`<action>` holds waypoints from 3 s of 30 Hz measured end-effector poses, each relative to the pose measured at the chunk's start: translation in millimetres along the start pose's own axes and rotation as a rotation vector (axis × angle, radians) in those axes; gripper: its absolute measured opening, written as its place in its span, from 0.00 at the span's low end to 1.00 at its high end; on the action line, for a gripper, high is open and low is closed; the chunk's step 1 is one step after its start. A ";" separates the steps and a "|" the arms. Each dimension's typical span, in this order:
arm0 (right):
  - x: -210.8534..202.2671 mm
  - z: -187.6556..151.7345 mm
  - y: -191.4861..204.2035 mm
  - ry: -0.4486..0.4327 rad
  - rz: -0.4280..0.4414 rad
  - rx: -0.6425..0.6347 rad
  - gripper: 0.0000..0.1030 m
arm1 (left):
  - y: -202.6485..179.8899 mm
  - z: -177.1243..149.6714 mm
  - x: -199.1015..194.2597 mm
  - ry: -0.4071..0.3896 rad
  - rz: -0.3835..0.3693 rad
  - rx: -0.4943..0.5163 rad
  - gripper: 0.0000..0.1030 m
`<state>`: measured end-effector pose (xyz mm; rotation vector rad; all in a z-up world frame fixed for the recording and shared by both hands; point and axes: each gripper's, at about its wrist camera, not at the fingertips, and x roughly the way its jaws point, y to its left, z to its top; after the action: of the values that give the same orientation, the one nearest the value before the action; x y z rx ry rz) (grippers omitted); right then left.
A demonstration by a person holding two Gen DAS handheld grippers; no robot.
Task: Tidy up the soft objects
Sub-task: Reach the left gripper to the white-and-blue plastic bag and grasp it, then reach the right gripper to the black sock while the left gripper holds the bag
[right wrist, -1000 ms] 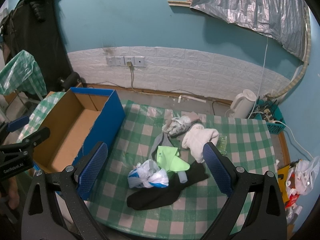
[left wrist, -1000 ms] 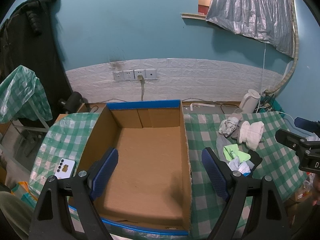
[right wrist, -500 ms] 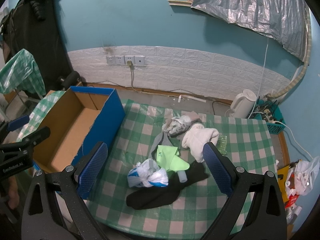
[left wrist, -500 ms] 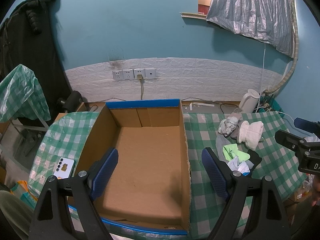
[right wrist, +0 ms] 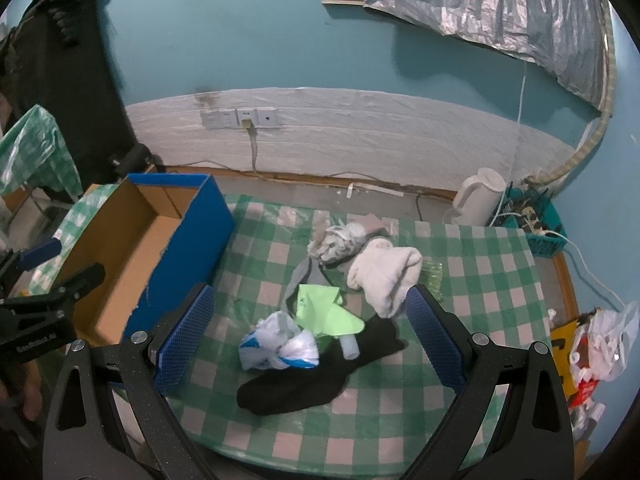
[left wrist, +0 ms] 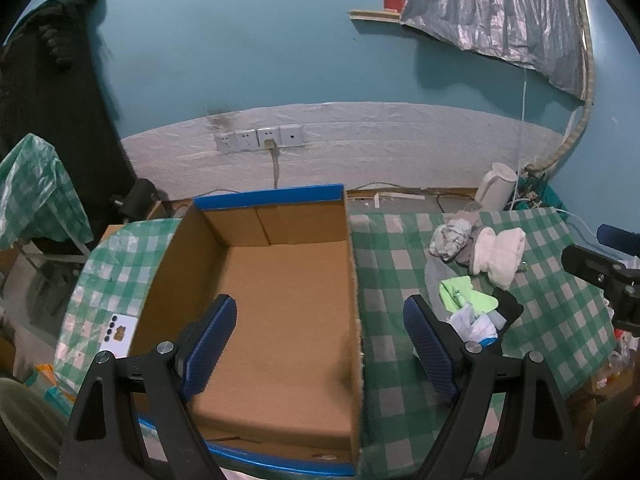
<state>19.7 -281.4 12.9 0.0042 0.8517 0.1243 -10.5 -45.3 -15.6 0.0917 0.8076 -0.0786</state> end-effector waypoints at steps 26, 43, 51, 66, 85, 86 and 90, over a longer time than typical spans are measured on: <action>29.1 -15.9 -64.1 0.127 -0.066 0.125 0.93 | -68.9 13.4 35.2 0.116 -0.139 0.151 0.84; 75.6 -48.9 -81.9 0.288 -0.096 0.197 0.93 | -119.9 -14.5 99.0 0.259 -0.168 0.256 0.84; 87.0 -57.7 -80.9 0.327 -0.108 0.193 0.93 | -127.1 -24.4 121.4 0.312 -0.178 0.270 0.84; 97.1 -63.6 -78.1 0.358 -0.115 0.183 0.93 | -126.8 -46.1 156.2 0.416 -0.227 0.243 0.51; 134.5 -78.3 -41.8 0.470 -0.054 0.197 0.93 | -98.7 -48.6 150.6 0.436 -0.162 0.207 0.43; 137.2 -79.2 -41.0 0.476 -0.051 0.205 0.93 | -97.9 -48.5 150.3 0.435 -0.158 0.210 0.43; 148.7 -83.8 -38.3 0.508 -0.024 0.246 0.93 | -98.1 -51.2 147.8 0.433 -0.146 0.210 0.43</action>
<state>57.9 -306.7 -155.9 0.2007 1.3699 -0.0054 44.2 -142.2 -162.9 0.2540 1.2374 -0.2888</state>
